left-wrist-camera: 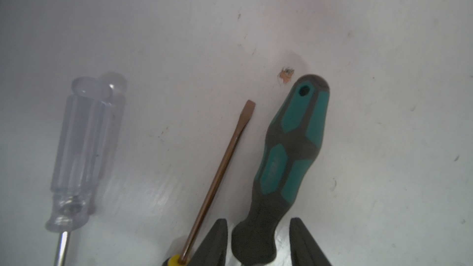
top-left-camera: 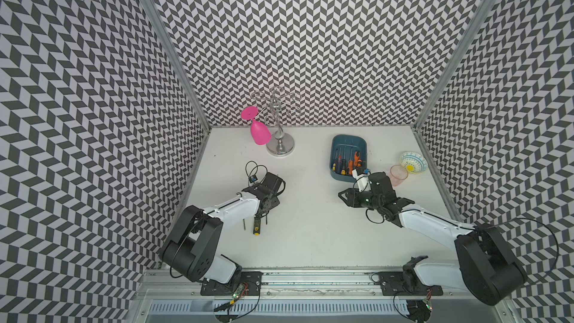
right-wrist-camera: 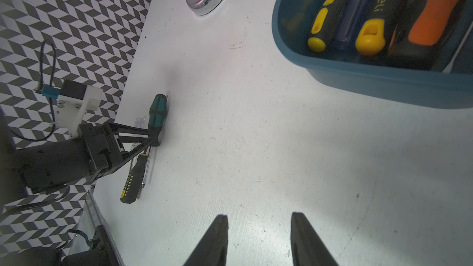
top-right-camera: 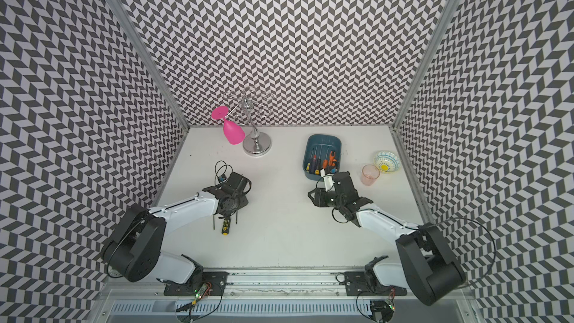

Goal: Put the screwdriver on the desktop into the storage box
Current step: Pick up the screwdriver from the center of the board.

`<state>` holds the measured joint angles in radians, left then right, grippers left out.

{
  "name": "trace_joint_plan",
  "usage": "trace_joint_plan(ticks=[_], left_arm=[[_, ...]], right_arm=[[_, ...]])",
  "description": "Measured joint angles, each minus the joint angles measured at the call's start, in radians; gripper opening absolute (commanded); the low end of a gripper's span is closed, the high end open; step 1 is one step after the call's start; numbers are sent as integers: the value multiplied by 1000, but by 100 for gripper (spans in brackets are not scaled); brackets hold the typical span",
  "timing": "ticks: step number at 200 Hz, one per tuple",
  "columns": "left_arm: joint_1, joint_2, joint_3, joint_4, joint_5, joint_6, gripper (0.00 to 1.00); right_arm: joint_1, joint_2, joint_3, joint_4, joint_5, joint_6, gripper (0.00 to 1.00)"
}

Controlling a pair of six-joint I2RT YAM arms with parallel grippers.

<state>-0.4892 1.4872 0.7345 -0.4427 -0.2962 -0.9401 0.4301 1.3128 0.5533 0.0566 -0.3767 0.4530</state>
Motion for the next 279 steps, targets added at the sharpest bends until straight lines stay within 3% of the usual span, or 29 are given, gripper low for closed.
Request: trace_joint_plan(ticks=[73, 163, 221, 279], left_arm=[[-11, 64, 29, 38, 6, 21, 33], [-69, 54, 36, 74, 49, 75, 1], [-123, -96, 11, 169, 119, 140, 0], [-153, -227, -89, 348, 285, 195, 0]], right_arm=[[0, 9, 0, 2, 0, 0, 43], [0, 16, 0, -1, 0, 0, 43], [0, -3, 0, 5, -70, 10, 48], [0, -8, 0, 128, -258, 66, 52]])
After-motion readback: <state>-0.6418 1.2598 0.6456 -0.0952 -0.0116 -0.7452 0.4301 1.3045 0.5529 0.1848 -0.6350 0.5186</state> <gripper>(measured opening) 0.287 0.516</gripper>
